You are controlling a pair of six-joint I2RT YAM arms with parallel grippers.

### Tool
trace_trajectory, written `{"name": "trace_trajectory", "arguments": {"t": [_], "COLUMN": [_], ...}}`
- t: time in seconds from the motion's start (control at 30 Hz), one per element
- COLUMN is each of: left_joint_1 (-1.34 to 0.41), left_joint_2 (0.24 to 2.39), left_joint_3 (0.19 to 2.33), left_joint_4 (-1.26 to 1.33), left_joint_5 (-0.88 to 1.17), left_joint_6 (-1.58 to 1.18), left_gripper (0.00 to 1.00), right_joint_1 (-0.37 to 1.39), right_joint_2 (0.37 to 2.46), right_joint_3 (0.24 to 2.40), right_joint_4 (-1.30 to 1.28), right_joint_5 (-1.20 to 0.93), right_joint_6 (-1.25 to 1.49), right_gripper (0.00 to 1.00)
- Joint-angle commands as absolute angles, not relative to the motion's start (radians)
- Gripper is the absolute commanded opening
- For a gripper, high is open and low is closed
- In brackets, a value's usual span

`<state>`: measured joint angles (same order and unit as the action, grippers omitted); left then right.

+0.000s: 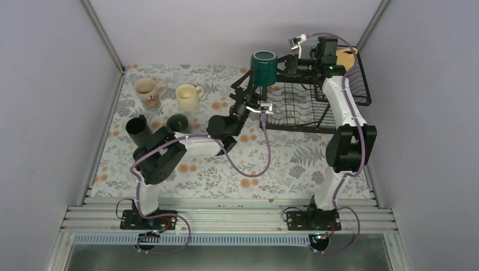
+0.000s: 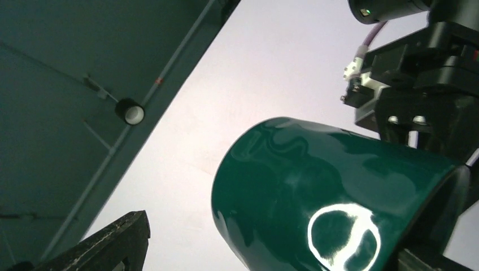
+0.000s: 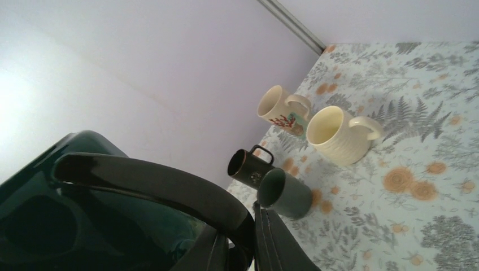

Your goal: Unload the cups from the dish rack

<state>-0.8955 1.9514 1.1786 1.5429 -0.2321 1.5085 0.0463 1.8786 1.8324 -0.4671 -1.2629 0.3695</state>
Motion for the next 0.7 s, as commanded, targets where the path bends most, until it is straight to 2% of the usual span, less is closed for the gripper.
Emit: {"name": "trace_trajectory", "arguments": {"t": [0.0, 0.1, 0.23, 0.33, 0.5, 0.67], "left_joint_1": [-0.902, -0.902, -0.903, -0.902, -0.903, -0.903], "left_joint_2": [1.943, 1.957, 1.973, 1.983, 1.986, 1.994], "left_joint_3": [1.217, 1.241, 1.254, 1.261, 1.269, 1.280], "left_joint_4": [1.833, 1.833, 1.833, 1.833, 1.833, 1.833], "left_joint_5": [-0.206, -0.211, -0.205, -0.201, -0.201, -0.187], "left_joint_6": [1.552, 1.559, 1.576, 1.584, 1.595, 1.614], "left_gripper": [0.78, 0.63, 0.51, 0.46, 0.30, 0.22], "right_joint_1": [0.047, 0.046, 0.044, 0.044, 0.048, 0.064], "right_joint_2": [1.880, 1.890, 1.890, 1.895, 1.908, 1.917], "right_joint_3": [1.817, 1.812, 1.817, 1.817, 1.791, 1.777], "right_joint_4": [-0.383, -0.362, -0.358, -0.370, -0.387, -0.414], "right_joint_5": [-1.377, -1.398, -1.417, -1.439, -1.481, -1.520], "right_joint_6": [0.457, 0.481, 0.485, 0.472, 0.470, 0.447], "right_gripper": [0.03, 0.03, 0.03, 0.03, 0.03, 0.03]}}
